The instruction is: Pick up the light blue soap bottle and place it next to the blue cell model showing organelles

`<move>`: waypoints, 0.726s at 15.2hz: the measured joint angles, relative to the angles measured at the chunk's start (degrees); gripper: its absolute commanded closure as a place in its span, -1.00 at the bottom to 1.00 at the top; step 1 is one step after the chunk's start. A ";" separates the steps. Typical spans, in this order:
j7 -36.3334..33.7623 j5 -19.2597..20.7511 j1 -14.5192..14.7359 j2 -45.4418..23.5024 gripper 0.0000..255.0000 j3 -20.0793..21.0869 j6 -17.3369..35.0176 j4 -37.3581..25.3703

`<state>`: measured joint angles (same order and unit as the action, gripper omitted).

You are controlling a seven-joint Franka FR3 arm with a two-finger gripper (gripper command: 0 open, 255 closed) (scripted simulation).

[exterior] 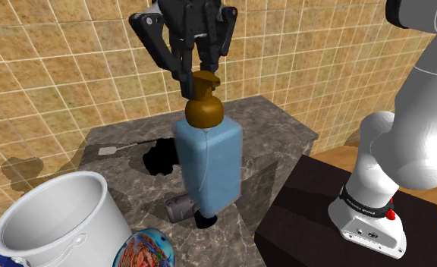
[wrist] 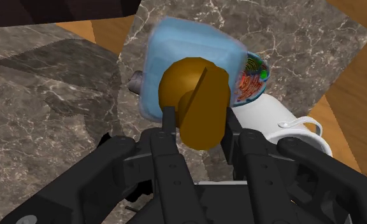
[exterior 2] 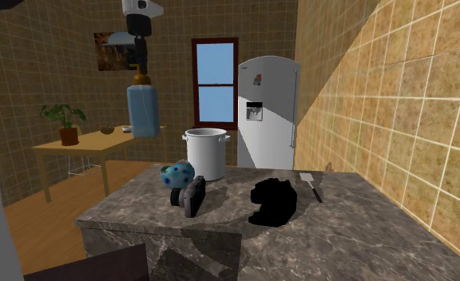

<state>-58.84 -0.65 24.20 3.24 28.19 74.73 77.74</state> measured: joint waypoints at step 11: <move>-21.17 14.66 19.66 -22.09 1.00 10.22 -13.82 -32.15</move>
<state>-80.02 14.00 43.86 -18.85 38.42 60.91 45.59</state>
